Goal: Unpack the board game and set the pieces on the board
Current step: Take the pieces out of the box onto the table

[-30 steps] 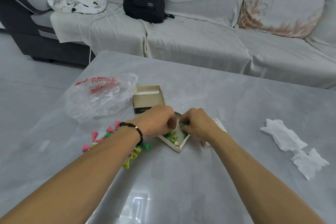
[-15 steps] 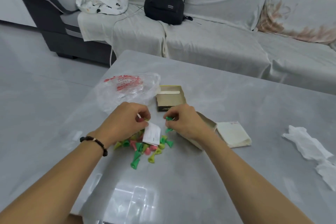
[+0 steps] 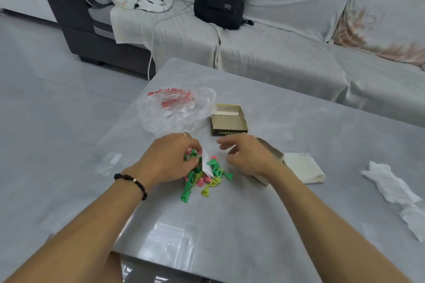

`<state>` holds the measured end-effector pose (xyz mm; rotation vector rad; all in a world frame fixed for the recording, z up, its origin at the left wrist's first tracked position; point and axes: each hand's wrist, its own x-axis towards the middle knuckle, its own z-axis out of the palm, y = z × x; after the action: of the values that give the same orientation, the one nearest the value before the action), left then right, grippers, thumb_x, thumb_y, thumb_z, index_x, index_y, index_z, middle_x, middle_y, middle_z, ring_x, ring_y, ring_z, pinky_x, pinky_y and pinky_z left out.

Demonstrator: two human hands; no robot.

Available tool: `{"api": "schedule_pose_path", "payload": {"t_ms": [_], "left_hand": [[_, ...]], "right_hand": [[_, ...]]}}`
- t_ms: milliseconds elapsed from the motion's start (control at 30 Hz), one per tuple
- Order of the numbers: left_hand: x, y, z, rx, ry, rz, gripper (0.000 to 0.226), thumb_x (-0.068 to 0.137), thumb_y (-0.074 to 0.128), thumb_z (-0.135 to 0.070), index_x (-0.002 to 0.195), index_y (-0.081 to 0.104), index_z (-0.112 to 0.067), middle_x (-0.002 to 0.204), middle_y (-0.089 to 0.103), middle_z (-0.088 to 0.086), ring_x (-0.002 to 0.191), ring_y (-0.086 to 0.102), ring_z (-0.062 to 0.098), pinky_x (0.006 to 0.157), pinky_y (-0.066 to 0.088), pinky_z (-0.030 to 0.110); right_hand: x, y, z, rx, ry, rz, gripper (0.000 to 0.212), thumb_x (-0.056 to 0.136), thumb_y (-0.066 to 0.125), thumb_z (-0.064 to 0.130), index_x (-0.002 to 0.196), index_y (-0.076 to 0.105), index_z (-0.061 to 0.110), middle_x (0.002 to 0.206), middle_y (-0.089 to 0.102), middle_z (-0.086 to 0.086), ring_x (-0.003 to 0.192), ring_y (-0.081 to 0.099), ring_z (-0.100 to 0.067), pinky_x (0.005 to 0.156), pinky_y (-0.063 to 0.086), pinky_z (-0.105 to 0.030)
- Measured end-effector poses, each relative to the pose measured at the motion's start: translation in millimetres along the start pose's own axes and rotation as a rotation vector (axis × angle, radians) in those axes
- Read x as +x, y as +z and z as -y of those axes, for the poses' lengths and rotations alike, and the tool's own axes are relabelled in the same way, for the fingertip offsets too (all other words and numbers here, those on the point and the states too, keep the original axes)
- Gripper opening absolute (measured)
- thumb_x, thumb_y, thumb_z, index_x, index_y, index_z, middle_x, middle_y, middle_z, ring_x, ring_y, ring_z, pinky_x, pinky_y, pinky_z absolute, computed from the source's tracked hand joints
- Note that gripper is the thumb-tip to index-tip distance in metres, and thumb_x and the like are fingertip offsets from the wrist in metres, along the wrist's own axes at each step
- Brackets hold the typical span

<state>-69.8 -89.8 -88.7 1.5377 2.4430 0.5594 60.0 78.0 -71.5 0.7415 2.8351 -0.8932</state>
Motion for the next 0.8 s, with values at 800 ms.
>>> {"api": "schedule_pose_path", "payload": {"t_ms": [800], "left_hand": [[109, 33, -130, 0.491, 0.374, 0.376, 0.013, 0.088, 0.057, -0.012, 0.088, 0.052, -0.023, 0.067, 0.033, -0.006, 0.068, 0.042, 0.019, 0.059, 0.033, 0.029]], "right_hand": [[-12, -35, -83, -0.263, 0.133, 0.074, 0.031, 0.076, 0.065, 0.020, 0.106, 0.066, 0.020, 0.093, 0.069, -0.007, 0.086, 0.064, -0.025, 0.075, 0.055, -0.038]]}}
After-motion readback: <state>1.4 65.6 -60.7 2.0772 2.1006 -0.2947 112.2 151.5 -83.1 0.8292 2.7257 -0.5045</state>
